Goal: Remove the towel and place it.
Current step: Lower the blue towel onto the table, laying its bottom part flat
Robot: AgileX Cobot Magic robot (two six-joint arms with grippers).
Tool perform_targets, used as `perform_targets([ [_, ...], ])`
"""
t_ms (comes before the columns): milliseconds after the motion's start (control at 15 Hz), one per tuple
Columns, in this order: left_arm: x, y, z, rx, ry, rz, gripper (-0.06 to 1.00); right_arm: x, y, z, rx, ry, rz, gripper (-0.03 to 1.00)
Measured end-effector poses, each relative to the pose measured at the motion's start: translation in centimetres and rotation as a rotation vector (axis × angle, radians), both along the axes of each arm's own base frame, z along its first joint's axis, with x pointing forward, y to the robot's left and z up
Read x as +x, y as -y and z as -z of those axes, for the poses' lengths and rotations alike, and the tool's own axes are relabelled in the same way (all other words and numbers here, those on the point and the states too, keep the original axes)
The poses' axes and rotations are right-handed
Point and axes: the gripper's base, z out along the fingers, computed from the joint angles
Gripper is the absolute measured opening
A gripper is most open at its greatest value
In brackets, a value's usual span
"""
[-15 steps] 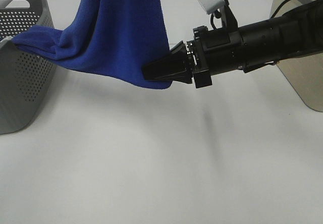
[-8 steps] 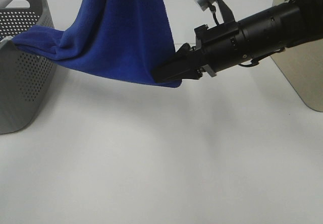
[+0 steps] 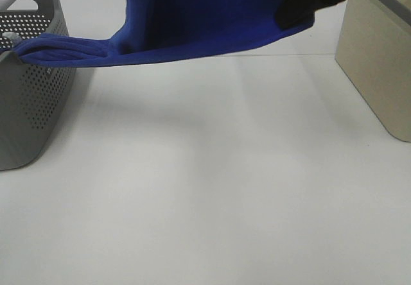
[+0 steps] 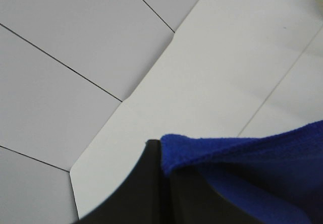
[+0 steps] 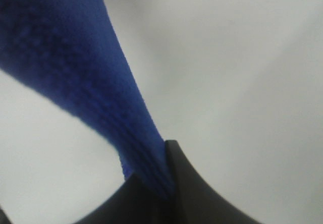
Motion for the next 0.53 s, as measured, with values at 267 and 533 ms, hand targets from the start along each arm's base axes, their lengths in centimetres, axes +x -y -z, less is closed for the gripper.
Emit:
perform_targets([
  [267,2.3,-1.7,-1.9,-0.111,0.189,0.038,0.0,1.2,1.9,-8.7,-0.159,0.305,0.09,0.02],
  [533,3.3,-2.9,-2.6,-0.135,0.261,0.032,0.0,1.4,2.2,-12.8,-0.137,0.512,0.132,0.02],
])
